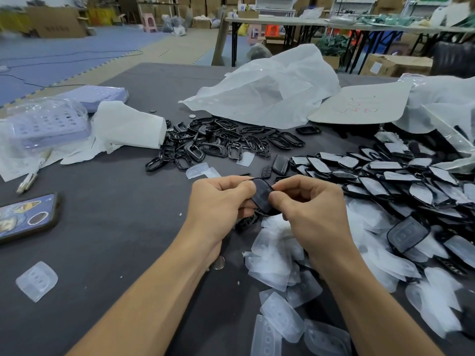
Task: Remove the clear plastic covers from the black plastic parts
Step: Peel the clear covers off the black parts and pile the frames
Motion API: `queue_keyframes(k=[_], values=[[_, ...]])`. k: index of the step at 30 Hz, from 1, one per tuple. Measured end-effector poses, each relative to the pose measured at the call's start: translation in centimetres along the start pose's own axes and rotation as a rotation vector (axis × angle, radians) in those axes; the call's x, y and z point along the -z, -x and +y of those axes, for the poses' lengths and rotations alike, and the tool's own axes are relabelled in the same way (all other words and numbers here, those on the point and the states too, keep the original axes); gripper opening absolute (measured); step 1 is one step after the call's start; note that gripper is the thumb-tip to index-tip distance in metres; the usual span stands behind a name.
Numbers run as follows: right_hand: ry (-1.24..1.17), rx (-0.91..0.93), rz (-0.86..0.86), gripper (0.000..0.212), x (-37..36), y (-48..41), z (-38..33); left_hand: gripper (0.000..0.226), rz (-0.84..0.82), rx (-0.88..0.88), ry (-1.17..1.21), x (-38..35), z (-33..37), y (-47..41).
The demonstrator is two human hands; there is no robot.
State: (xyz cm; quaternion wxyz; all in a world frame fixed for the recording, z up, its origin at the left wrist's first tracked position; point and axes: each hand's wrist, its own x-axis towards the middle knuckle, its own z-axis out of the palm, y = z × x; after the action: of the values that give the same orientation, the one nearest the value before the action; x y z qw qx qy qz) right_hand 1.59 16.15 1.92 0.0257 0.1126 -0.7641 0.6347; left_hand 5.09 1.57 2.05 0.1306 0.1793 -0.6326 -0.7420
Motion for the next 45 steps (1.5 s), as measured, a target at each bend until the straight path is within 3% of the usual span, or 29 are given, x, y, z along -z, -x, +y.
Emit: queue_keyframes(k=[7, 16, 23, 28, 33, 38, 41, 43, 45], values=[[-0.074, -0.041, -0.019, 0.020, -0.5, 0.0, -0.1, 0.008, -0.023, 0.002, 0.128, -0.6, 0.1, 0.5], [-0.059, -0.029, -0.055, 0.020, 0.1, -0.1, -0.1, 0.023, -0.122, -0.037, -0.124, 0.9, 0.4, -0.2], [-0.169, -0.037, 0.013, 0.027, -0.4, -0.1, 0.1, 0.012, 0.008, -0.034, -0.013, 0.2, 0.1, 0.1], [-0.175, -0.003, 0.022, 0.015, -0.2, 0.1, 0.2, 0.019, 0.047, -0.069, -0.019, -0.6, -0.3, 0.5], [-0.237, -0.055, 0.018, 0.025, -0.6, -0.1, 0.2, 0.018, 0.087, -0.073, -0.065, -0.6, -0.2, 0.3], [-0.259, -0.101, 0.001, 0.036, -0.5, -0.2, 0.4, 0.033, 0.130, -0.070, -0.150, -0.7, -0.4, 0.1], [-0.154, -0.066, 0.003, 0.035, -0.4, -0.1, 0.3, 0.029, 0.149, -0.036, -0.103, -0.6, -0.4, -0.2], [0.086, 0.057, 0.016, 0.029, -0.2, 0.1, 0.3, 0.021, 0.144, -0.002, -0.024, -0.5, -0.3, -0.2], [0.333, 0.183, -0.023, 0.043, 0.0, 0.5, 0.1, 0.015, 0.106, 0.036, 0.042, -0.4, -0.2, -0.3]])
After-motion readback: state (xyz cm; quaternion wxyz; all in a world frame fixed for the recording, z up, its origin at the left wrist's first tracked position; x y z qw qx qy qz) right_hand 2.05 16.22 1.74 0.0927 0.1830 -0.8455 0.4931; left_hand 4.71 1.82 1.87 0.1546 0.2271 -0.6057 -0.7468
